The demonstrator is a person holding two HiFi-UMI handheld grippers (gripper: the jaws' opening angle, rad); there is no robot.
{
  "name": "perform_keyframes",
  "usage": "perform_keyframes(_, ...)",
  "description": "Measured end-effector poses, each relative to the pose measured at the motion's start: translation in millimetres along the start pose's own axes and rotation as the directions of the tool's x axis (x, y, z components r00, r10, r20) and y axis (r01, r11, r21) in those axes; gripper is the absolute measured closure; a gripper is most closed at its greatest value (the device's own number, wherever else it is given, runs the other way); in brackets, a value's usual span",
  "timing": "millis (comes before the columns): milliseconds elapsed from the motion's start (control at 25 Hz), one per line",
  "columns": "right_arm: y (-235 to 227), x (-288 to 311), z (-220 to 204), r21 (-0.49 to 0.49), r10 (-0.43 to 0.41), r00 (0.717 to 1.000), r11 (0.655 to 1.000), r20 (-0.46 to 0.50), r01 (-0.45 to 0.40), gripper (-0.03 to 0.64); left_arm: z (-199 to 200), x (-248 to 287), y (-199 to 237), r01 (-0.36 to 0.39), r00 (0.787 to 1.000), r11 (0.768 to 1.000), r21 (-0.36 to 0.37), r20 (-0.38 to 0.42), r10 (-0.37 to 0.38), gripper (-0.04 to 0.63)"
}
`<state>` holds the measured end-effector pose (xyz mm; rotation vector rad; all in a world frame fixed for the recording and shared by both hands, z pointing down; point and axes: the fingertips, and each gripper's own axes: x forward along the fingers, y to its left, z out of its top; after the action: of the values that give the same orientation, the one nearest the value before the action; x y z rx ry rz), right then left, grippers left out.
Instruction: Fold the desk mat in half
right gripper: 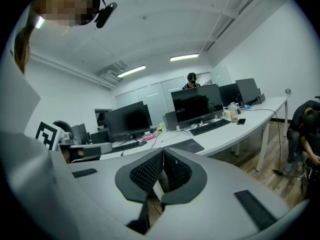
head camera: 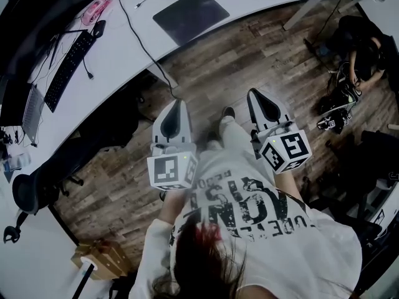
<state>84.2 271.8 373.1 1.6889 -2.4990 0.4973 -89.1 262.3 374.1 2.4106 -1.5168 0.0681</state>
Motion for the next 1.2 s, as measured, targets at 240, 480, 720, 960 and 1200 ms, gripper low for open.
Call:
perform_keyframes(240,-21,25,7,-0.001,0.017,1.0,1.0,-0.019,-0.017,0.615,0,29,2,-0.015,1.0,1.0,-0.016,-0.008,0.015,0.594)
perform_keyframes(480,-51,63,30,-0.026,0.074,0.997,0.997,-0.028,-0.075,0.615,18,71,8,-0.072,0.997,0.997,-0.025,0.023,0.072,0.594)
perform_keyframes(720,-81,95,53,-0.051,0.129,0.991,0.99,-0.033,-0.131,0.615,34,104,13,-0.147,0.987,0.989,-0.032,0.056,0.149,0.593)
perform_keyframes(960,-106,115,62,-0.059,0.173,0.984,0.983,-0.046,-0.176,0.615,41,132,9,-0.194,0.977,0.98,-0.048,0.076,0.197,0.592)
perform_keyframes(1200,-127,121,63,-0.059,0.181,0.982,0.981,-0.06,-0.184,0.615,39,149,-1,-0.197,0.977,0.979,-0.046,0.07,0.2,0.593)
